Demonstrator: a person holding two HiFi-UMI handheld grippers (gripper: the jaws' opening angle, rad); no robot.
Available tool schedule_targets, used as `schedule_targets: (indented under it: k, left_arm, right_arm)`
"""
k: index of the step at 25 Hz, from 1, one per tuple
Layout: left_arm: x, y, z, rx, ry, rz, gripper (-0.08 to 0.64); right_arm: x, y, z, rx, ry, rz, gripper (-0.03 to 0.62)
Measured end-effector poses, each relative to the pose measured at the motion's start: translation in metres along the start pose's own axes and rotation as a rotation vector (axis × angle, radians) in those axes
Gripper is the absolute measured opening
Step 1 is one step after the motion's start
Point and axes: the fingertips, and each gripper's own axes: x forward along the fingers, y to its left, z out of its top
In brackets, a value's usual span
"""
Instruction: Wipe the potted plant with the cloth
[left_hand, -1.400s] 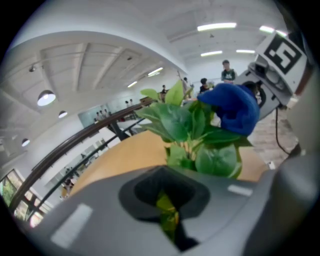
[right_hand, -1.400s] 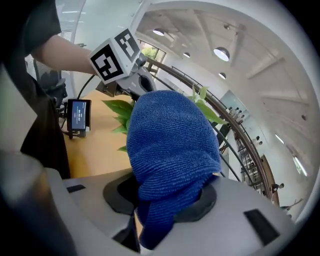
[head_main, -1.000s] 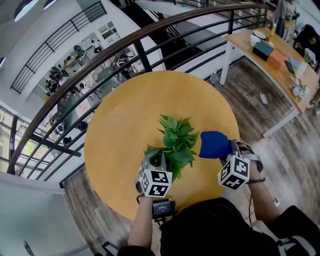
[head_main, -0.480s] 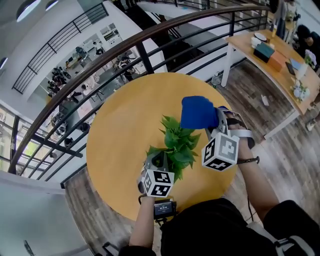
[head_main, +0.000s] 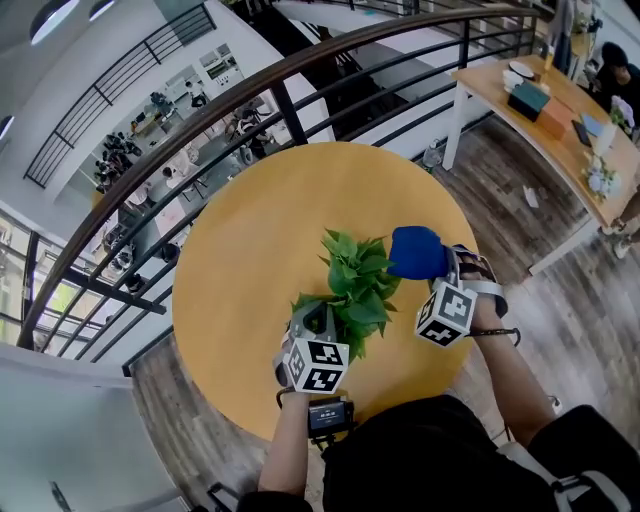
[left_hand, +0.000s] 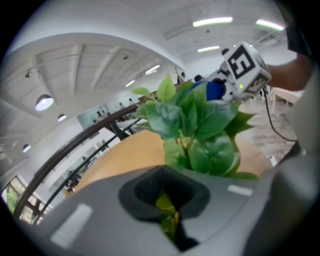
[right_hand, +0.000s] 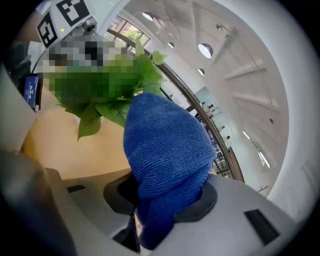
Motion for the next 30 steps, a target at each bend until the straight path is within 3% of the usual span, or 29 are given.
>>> schedule_targets:
  k: [3, 7, 12, 16, 22, 27, 30]
  left_arm:
    - [0.001, -0.001, 0.001, -0.001, 0.0, -0.002, 0.002]
    - [0.0, -0.001, -0.001, 0.002, -0.001, -0.002, 0.002]
    - [0.0, 0.0, 0.0, -0.002, -0.003, 0.0, 0.002]
    - [0.002, 0.0, -0.001, -0.001, 0.0, 0.003, 0.002]
    - [0.003, 0.0, 0.0, 0.0, 0.007, 0.002, 0.002]
    - [0.005, -0.001, 0.0, 0.001, 0.009, 0.004, 0.002]
    - [0.004, -0.001, 0.0, 0.003, 0.01, 0.004, 0.002]
  right_arm:
    - [0.011, 0.005, -0.026, 0.042, 0.06, 0.025, 0.15]
    - [0.004, -0.008, -0.042, 0.132, 0.074, -0.004, 0.15]
    - [-0.041, -0.049, -0.008, 0.245, -0.102, -0.097, 0.15]
    - [-0.058, -0.022, 0.027, 0.219, -0.212, -0.042, 0.15]
    - [-0.003, 0.069, -0.001, 0.141, -0.063, 0.145, 0.15]
    - [0.021, 0.087, -0.041, 0.122, 0.051, 0.19, 0.15]
    - [0.02, 0.083, -0.049, 0.187, 0.048, 0.2, 0.15]
